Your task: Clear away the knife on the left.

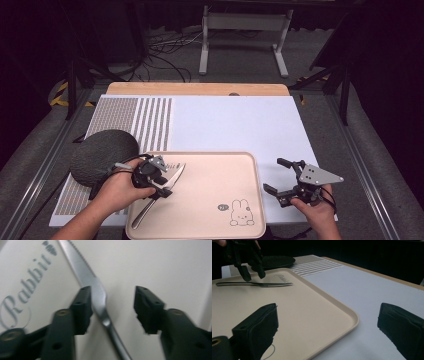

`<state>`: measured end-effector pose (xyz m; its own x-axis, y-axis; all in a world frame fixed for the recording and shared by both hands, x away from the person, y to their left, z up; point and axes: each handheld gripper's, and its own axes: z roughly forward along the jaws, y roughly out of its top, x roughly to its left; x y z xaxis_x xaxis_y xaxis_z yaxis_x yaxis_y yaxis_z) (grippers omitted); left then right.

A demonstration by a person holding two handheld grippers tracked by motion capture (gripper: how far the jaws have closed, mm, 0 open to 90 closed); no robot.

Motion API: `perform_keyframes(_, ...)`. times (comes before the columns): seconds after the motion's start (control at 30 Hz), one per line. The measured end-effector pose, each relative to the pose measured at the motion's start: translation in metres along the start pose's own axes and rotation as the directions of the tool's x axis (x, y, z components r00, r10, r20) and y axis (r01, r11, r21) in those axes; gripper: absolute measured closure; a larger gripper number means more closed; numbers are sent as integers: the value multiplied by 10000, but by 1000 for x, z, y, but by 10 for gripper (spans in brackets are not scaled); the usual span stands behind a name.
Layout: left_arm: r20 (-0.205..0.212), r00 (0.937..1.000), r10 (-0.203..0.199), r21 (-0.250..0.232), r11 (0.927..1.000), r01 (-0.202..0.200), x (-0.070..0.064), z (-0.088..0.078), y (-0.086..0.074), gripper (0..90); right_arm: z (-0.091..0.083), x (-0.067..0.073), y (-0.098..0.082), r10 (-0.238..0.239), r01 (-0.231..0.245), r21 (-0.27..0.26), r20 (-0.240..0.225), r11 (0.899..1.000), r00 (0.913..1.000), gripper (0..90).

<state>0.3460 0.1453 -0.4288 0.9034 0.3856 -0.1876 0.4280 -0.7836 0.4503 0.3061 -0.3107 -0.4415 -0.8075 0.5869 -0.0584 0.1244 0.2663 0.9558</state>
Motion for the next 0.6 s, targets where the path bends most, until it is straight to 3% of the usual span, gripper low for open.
perform_keyframes(0.03,-5,10000,62,38,10000,-62,-1,0,1,729,0,0,0,2,-2,-7,-10,10000,10000,41)
perform_keyframes(0.17,-345,9964,774,270,9967,-765,-4,4,3,898,0,0,0,-19,19,13,-14,10000,10000,41)
perform_keyframes(0.3,-5,9979,648,184,9977,-648,-2,13,3,900,0,0,0,-10,10,-2,-7,10000,10000,41)
perform_keyframes(0.43,222,9972,714,434,9964,-723,-3,19,2,900,-1,0,0,-6,6,-7,-3,10000,10000,41)
perform_keyframes(0.6,182,9963,837,569,9948,-847,-6,20,3,900,-1,0,0,-10,10,-13,19,10000,10000,41)
